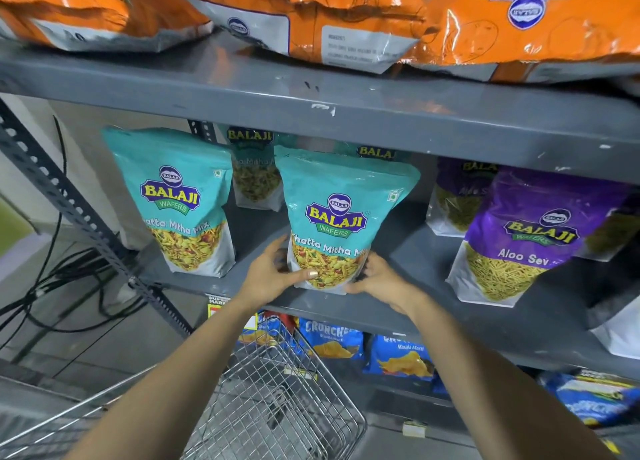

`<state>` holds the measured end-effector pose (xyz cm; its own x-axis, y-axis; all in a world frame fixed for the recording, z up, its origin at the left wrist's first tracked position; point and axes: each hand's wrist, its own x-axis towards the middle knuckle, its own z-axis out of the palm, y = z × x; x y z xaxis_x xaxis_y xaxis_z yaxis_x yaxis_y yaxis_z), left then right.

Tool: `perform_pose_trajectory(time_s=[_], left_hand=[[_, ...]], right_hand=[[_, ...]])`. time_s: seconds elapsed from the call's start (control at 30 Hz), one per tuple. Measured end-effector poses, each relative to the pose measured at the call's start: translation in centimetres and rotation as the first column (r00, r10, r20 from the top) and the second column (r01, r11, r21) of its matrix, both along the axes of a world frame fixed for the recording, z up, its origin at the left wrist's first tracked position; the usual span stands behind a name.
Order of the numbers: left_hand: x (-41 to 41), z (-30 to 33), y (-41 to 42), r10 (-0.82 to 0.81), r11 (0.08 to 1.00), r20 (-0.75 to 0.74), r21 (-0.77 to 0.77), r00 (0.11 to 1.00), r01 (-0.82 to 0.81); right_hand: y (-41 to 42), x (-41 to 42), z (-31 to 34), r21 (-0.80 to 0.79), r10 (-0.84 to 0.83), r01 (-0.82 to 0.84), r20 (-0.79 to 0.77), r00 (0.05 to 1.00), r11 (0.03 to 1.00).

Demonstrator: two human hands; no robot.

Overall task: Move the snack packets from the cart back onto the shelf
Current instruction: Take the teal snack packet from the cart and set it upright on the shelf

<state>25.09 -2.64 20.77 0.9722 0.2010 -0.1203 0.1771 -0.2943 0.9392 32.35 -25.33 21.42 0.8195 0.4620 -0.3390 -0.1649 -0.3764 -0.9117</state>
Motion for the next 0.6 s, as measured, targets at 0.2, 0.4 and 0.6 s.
perform_pose_trajectory(time_s=[0.2,0.4,0.6], left_hand=[[-2.5,0.1,-2.2,0.285,0.933,0.137,0.185,0.949,-0.307],[-3.2,-0.8,-4.4,0.195,0.977,0.131,0.057,0.972,-0.204],[-2.7,-0.5,-3.2,0.26,0.96,0.132,0.069,0.957,-0.27]], right_hand=[[-0.3,1.0,0.7,0.103,-0.184,0.195,-0.101,0.978,0.975],[0.3,1.3,0.2,0.166,-0.266,0.279,-0.095,0.959,0.946],[0.3,1.4,-0.3,0.2,-0.268,0.289,-0.128,0.955,0.936]])
